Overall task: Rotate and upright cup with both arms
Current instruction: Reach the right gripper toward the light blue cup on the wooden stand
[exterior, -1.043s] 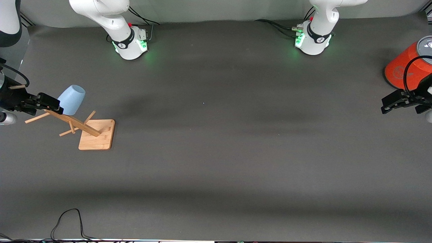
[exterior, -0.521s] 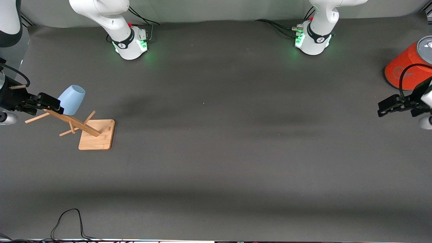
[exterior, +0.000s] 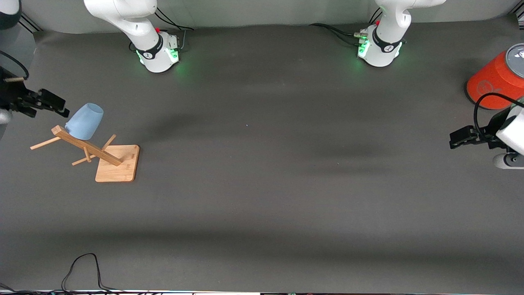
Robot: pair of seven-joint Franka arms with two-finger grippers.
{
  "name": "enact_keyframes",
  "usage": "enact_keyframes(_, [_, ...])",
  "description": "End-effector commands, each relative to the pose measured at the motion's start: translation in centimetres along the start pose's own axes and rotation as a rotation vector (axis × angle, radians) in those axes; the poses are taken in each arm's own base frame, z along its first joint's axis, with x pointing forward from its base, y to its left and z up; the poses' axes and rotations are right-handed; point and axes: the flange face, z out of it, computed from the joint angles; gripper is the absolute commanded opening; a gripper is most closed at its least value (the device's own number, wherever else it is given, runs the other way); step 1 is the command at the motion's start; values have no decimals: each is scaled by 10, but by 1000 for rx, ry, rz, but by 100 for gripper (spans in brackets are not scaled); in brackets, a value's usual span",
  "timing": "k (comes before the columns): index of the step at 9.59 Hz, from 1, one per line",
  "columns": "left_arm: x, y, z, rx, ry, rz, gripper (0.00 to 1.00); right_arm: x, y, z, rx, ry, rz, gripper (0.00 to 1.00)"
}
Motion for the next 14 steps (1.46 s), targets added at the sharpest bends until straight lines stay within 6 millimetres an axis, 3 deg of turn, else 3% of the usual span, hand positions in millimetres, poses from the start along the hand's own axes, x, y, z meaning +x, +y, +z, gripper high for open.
enact_keyframes(1, [7,2,3,-1,14,15,100,-8,10,6,-5,-16,87,100])
enact_keyframes(7, [9,5,8,-5,6,17,100,-14,14,21,23,-103,797,100])
enact_keyframes(14, [10,5,13,-5,-1,18,100,-27,21,121,33,-97,858,100])
